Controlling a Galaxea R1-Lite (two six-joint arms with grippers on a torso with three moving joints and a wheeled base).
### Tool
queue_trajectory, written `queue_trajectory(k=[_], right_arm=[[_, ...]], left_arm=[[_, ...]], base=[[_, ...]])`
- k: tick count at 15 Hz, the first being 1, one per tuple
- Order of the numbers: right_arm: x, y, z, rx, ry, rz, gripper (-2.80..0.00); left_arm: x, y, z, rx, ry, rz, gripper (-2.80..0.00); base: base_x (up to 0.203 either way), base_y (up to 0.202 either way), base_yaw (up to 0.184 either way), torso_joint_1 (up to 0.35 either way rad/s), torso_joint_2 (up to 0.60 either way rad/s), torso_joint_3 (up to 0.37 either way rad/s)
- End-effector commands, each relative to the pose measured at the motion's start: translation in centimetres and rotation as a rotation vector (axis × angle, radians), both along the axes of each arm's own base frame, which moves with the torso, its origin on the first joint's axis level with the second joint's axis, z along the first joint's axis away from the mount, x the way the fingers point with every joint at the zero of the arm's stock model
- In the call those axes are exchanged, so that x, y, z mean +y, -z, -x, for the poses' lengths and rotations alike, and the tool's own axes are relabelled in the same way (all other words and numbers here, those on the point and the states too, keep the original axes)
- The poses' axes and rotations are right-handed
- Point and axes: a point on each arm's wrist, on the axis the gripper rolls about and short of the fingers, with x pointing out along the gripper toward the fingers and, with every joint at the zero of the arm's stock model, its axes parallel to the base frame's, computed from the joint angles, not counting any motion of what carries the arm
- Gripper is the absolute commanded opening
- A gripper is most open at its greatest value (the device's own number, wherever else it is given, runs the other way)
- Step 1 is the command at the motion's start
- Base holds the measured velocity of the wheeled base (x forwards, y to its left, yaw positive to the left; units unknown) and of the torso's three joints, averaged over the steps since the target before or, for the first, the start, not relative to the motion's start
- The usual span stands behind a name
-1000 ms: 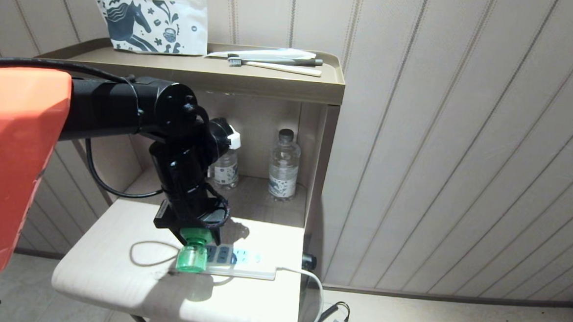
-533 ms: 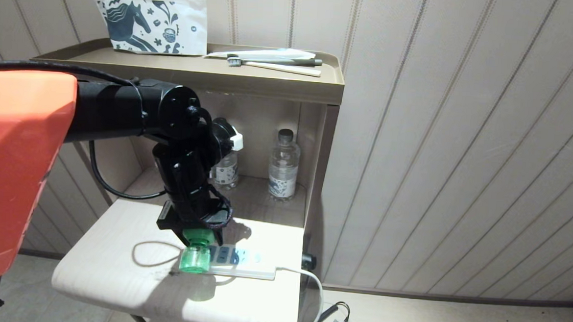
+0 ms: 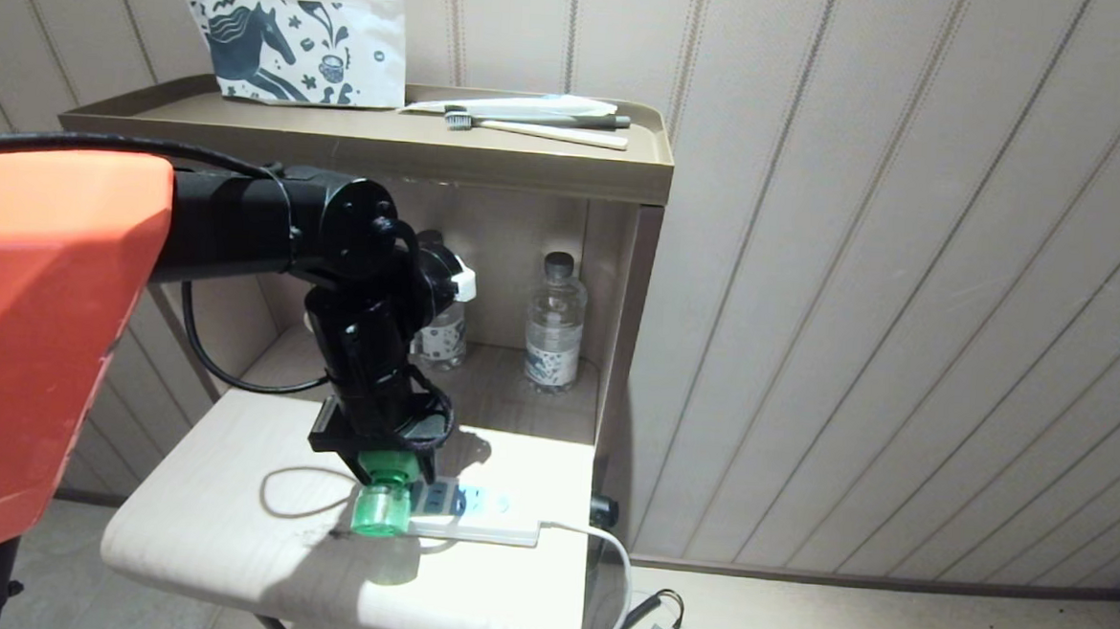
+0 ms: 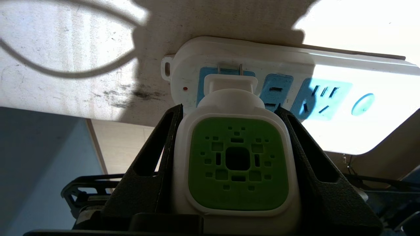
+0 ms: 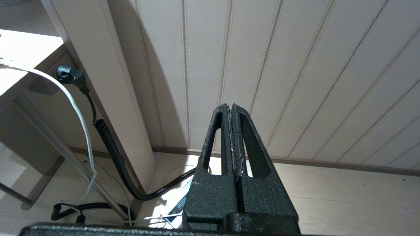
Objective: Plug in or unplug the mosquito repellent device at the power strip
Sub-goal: Insert the plug into the socket
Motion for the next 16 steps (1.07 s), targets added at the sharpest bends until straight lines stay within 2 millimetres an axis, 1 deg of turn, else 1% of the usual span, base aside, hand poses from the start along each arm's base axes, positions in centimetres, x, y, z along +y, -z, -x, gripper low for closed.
queue_trajectory(k=[1, 6, 16], right_arm=[[0.0, 0.0, 0.0, -0.001, -0.001, 0.0, -2.8], [0.0, 0.0, 0.0, -0.001, -0.001, 0.0, -2.8], [0.0, 0.0, 0.0, -0.001, -0.001, 0.0, -2.8]], left_arm=[[0.01, 0.17, 0.0, 0.01, -0.004, -0.006, -2.8], [-0.31, 0.68, -0.2, 0.013, 0.001, -0.006, -2.8], [-0.38, 0.75, -0.01, 0.028, 0.004, -0.015, -2.8]], base=[[0.0, 0.0, 0.0, 0.0, 0.0, 0.0], [0.0, 0.0, 0.0, 0.0, 0.0, 0.0], [0.0, 0.0, 0.0, 0.0, 0.0, 0.0]])
